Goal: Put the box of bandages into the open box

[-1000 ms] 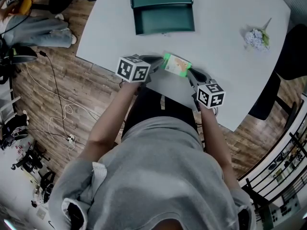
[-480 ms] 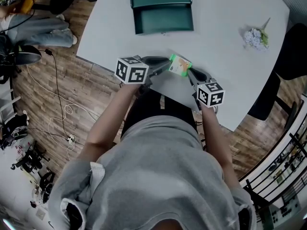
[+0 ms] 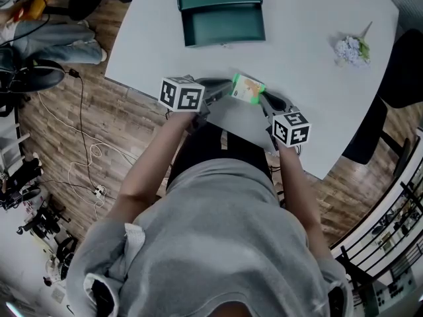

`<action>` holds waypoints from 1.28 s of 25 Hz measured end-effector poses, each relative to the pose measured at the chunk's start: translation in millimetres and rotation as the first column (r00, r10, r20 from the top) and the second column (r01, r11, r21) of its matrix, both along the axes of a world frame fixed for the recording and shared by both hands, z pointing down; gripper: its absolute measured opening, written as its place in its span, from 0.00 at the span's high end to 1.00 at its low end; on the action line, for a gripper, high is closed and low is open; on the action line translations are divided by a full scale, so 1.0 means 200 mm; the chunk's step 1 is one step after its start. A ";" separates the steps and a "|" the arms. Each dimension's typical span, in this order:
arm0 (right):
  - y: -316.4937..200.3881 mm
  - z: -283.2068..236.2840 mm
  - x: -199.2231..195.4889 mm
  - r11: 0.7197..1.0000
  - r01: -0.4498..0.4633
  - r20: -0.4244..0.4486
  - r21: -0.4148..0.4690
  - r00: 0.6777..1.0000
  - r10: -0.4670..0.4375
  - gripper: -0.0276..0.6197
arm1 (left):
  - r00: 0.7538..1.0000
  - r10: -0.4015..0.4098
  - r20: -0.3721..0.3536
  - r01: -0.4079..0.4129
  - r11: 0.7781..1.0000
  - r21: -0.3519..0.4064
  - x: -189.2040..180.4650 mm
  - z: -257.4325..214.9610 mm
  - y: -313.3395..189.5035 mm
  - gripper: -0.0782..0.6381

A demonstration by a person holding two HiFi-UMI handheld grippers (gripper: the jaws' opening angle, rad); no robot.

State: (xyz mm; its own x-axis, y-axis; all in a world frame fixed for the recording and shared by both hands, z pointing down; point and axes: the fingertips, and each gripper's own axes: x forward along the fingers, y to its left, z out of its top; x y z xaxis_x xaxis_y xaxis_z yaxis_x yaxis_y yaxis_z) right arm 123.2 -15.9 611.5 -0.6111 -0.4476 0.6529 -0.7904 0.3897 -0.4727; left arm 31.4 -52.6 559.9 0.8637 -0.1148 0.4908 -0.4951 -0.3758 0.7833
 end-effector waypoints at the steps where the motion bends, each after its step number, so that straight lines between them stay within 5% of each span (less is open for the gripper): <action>1: 0.00 0.00 0.00 1.000 -0.003 0.002 0.001 1.000 0.003 0.87 | 1.000 0.008 0.008 -0.008 1.000 0.012 0.00 -0.01 0.00 0.84; 6: -0.05 -0.10 0.00 0.998 -0.048 0.084 0.045 0.996 0.044 0.87 | 0.999 0.049 -0.016 -0.048 0.998 0.039 0.05 -0.06 0.03 0.85; 10: -0.05 -0.14 -0.07 0.998 0.006 0.143 0.055 0.990 -0.014 0.86 | 0.996 0.072 -0.060 -0.071 0.997 0.030 0.15 -0.07 0.09 0.85; 13: -0.04 -0.17 -0.10 0.987 0.108 0.055 0.120 0.992 -0.116 0.83 | 0.995 0.087 -0.057 -0.085 0.996 0.038 0.20 -0.07 0.11 0.85; 14: -0.03 -0.17 -0.11 0.973 0.179 -0.007 0.142 0.984 -0.180 0.72 | 0.994 0.093 -0.049 -0.091 0.995 0.045 0.20 -0.07 0.11 0.85; 16: -0.01 -0.15 -0.14 0.918 0.361 -0.157 0.163 0.928 -0.337 0.64 | 0.995 0.098 -0.030 -0.096 0.994 0.057 0.18 -0.06 0.11 0.85; 18: 0.00 -0.13 -0.16 0.828 0.537 -0.315 0.158 0.823 -0.474 0.60 | 0.996 0.089 -0.019 -0.087 0.994 0.062 0.14 -0.06 0.09 0.85; 20: 0.00 -0.10 -0.16 0.745 0.653 -0.431 0.131 0.715 -0.551 0.58 | 0.998 0.069 -0.016 -0.067 0.995 0.067 0.10 -0.08 0.07 0.85; 22: -0.01 -0.09 -0.17 0.690 0.717 -0.478 0.099 0.642 -0.599 0.56 | 0.999 0.048 -0.018 -0.046 0.996 0.076 0.07 -0.10 0.04 0.85; 27: 0.02 -0.07 -0.21 0.576 0.817 -0.515 0.039 0.510 -0.689 0.55 | 1.000 0.014 -0.023 -0.012 0.996 0.094 0.00 -0.12 -0.01 0.85; 32: 0.13 -0.08 -0.24 0.509 0.860 -0.519 0.026 0.447 -0.728 0.55 | 1.000 0.004 -0.030 -0.001 0.995 0.096 -0.02 -0.12 0.01 0.85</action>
State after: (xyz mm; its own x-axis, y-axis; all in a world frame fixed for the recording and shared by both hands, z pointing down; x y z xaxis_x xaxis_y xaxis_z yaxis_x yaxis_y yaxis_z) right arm 76.1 9.8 595.8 -0.4977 -0.0821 0.8635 -0.1339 0.9908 0.0170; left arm 28.3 -50.4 535.8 0.8783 -0.1580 0.4512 -0.4706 -0.4514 0.7581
